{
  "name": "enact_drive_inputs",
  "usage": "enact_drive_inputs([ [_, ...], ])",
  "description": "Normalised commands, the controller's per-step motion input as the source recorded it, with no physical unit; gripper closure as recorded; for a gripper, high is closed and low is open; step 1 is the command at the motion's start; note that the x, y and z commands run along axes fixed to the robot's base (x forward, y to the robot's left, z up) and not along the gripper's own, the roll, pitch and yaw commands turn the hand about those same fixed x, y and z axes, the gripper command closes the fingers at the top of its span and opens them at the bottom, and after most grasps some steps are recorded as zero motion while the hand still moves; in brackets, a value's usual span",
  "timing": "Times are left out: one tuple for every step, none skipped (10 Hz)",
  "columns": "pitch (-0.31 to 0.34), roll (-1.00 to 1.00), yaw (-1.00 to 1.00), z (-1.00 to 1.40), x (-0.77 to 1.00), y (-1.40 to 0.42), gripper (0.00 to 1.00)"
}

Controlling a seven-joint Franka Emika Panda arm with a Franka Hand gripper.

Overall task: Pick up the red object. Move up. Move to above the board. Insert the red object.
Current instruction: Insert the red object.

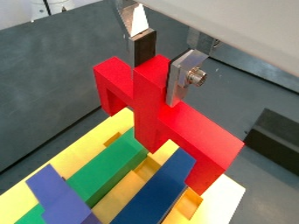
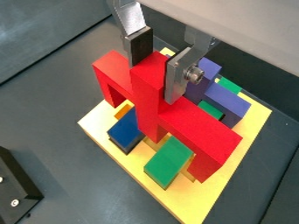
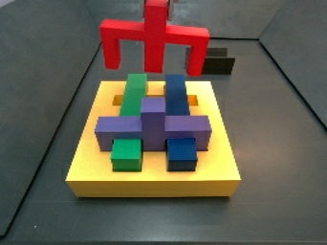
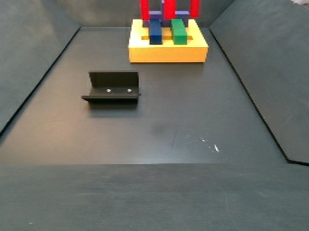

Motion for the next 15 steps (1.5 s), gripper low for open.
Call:
enact_drive_inputs([
  [0.057, 0.10, 0.00, -0.01, 0.28, -0.13, 1.00],
  [0.020, 0.12, 0.00, -0.31, 0.25, -0.16, 1.00],
  [0.016, 0.14, 0.00, -0.20, 0.44, -0.11, 1.00],
  [0.117, 0.21, 0.00, 0.00, 0.48, 0.00, 1.00],
  [-0.029, 0.24, 0.00, -0.14, 0.20, 0.00, 1.00],
  [-0.174, 0.15, 0.00, -0.12, 0.00, 0.00, 1.00],
  [-0.274, 0.01, -0.03, 0.00, -0.14, 0.01, 1.00],
  [-0.250, 0.02, 0.00, 0.00, -0.10, 0.00, 1.00],
  [-0.290, -0.01, 0.00, -0.05, -0.14, 0.05, 1.00],
  [-0.290, -0.15, 0.02, -0.14, -0.15, 0.15, 1.00],
  [-0.327, -0.17, 0.03, -0.17, -0.24, 0.15, 1.00],
  [-0.336, -0.13, 0.02, -0.13, -0.29, 0.08, 1.00],
  [-0.263, -0.05, 0.05, 0.00, -0.21, 0.00, 1.00],
  [-0.160, -0.01, 0.08, 0.00, -0.15, 0.00, 1.00],
  [-0.051, 0.00, 0.07, 0.00, -0.12, 0.00, 1.00],
])
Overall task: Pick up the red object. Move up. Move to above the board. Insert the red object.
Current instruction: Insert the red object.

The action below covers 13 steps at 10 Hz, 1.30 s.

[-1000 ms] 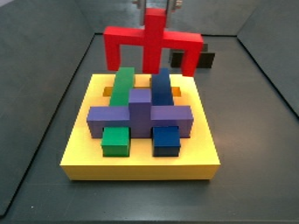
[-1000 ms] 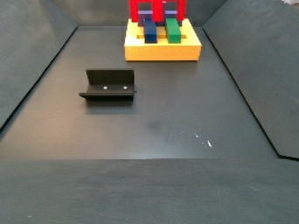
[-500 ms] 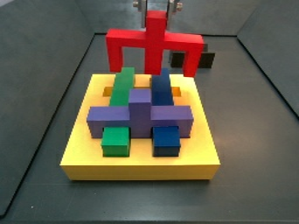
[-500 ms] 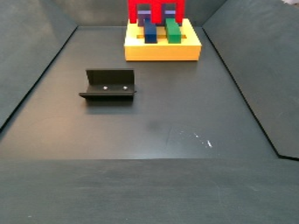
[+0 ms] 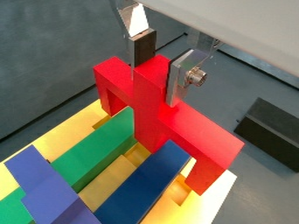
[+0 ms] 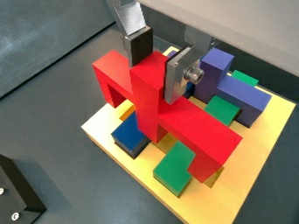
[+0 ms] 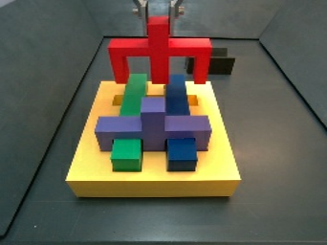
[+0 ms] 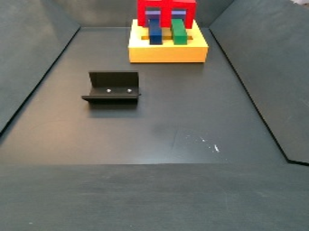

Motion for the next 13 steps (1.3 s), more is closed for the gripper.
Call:
enact_drive_inputs([
  [-0.023, 0.00, 0.11, 0.00, -0.07, 0.00, 1.00],
  [0.000, 0.01, 0.07, -0.04, 0.00, -0.03, 1.00],
  [0.000, 0.00, 0.06, -0.07, 0.00, -0.04, 1.00],
  [0.000, 0.00, 0.08, -0.07, 0.00, -0.04, 1.00],
  [-0.043, 0.07, 0.06, -0.09, -0.25, -0.03, 1.00],
  [-0.019, 0.03, 0.07, -0.13, -0.03, -0.04, 1.00],
  [0.000, 0.02, 0.07, -0.15, 0.02, -0.07, 1.00],
  [0.000, 0.05, 0.10, -0.06, 0.00, -0.09, 1.00],
  [0.000, 0.02, 0.08, -0.06, 0.12, -0.06, 1.00],
  [0.000, 0.01, 0.08, -0.04, 0.12, -0.04, 1.00],
  [0.000, 0.00, 0.08, -0.05, 0.08, -0.02, 1.00],
  [0.000, 0.03, 0.10, -0.08, 0.06, -0.03, 1.00],
  [0.000, 0.09, 0.10, -0.11, 0.00, -0.04, 1.00],
])
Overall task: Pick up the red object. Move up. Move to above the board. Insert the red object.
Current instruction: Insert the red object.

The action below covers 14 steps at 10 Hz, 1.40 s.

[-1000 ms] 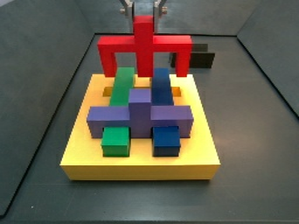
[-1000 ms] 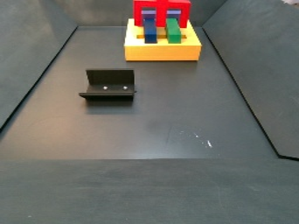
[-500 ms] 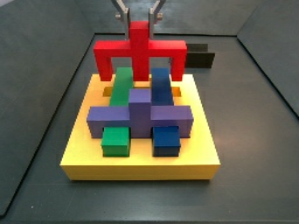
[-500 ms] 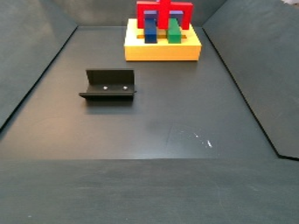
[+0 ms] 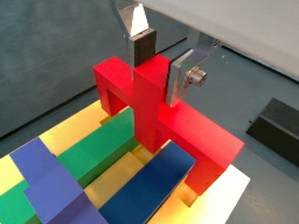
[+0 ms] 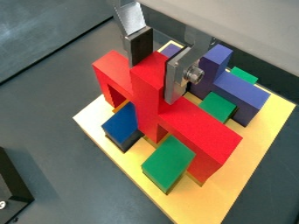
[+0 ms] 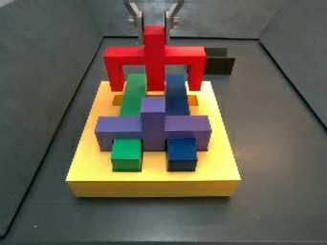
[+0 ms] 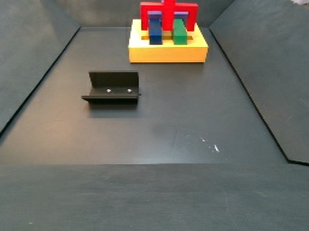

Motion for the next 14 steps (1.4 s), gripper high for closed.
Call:
enact_drive_inputs([
  [0.000, 0.08, 0.11, -0.09, 0.05, -0.03, 1.00],
  [0.000, 0.17, 0.16, -0.11, 0.00, -0.10, 1.00],
  [0.000, 0.12, 0.06, -0.12, 0.07, -0.10, 1.00],
  [0.007, 0.10, 0.05, -0.18, 0.07, -0.05, 1.00],
  [0.000, 0.07, 0.03, -0.25, 0.00, -0.02, 1.00],
  [0.000, 0.01, 0.00, -0.26, 0.00, 0.00, 1.00],
  [0.000, 0.03, 0.00, -0.36, 0.00, 0.00, 1.00],
  [0.004, 0.00, -0.10, -0.29, 0.01, 0.00, 1.00],
  [0.000, 0.00, -0.15, -0.11, 0.00, -0.01, 1.00],
  [0.000, 0.00, -0.20, -0.08, 0.03, 0.00, 1.00],
  [0.000, 0.00, -0.19, -0.04, 0.03, 0.00, 1.00],
  [0.033, 0.00, -0.22, 0.00, 0.10, 0.00, 1.00],
  [0.034, 0.00, -0.20, -0.03, 0.13, 0.00, 1.00],
  [0.000, -0.01, -0.10, -0.11, 0.01, 0.00, 1.00],
])
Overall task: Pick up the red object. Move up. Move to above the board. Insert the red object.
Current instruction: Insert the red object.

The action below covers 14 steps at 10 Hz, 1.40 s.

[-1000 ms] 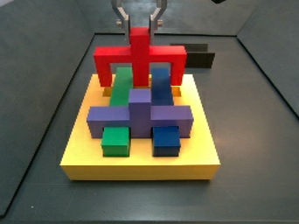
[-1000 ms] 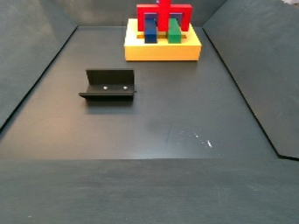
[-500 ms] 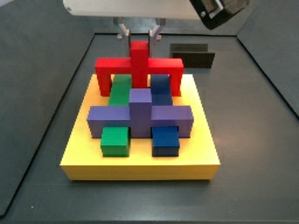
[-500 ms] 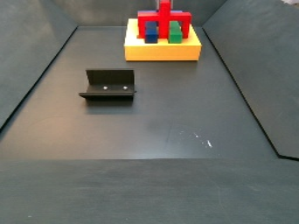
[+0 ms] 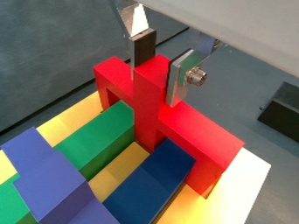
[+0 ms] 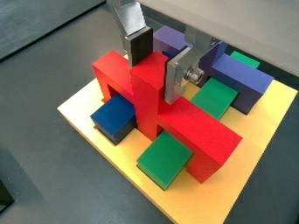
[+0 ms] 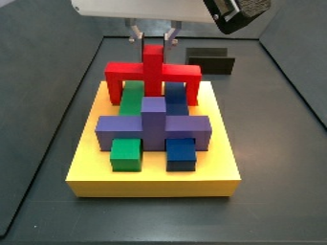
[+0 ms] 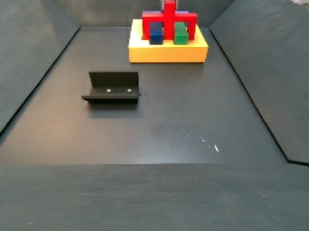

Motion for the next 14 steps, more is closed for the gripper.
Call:
enact_drive_inputs([
  [0.000, -0.02, -0.03, -0.16, 0.00, 0.00, 1.00],
  [0.016, 0.00, 0.00, -0.15, 0.14, 0.00, 1.00],
  [0.020, 0.02, 0.04, -0.10, 0.19, 0.00, 1.00],
  [0.064, 0.08, 0.09, -0.06, 0.35, 0.00, 1.00],
  [0.106, 0.10, 0.05, -0.03, 0.35, 0.00, 1.00],
  [0.091, 0.12, 0.04, -0.03, 0.21, 0.00, 1.00],
  [0.070, 0.21, 0.07, -0.01, 0.00, 0.00, 1.00],
  [0.010, 0.21, 0.12, -0.05, 0.00, 0.00, 1.00],
  [0.000, 0.09, 0.07, -0.34, 0.00, 0.00, 1.00],
  [-0.020, 0.00, 0.00, -0.58, 0.00, 0.01, 1.00],
  [-0.071, 0.00, 0.00, -0.67, 0.00, 0.00, 1.00],
  [-0.066, -0.12, 0.00, -0.59, 0.02, 0.04, 1.00],
  [-0.031, -0.09, -0.02, -0.50, 0.17, 0.00, 1.00],
  [0.123, 0.11, -0.22, -0.17, 0.44, -0.09, 1.00],
])
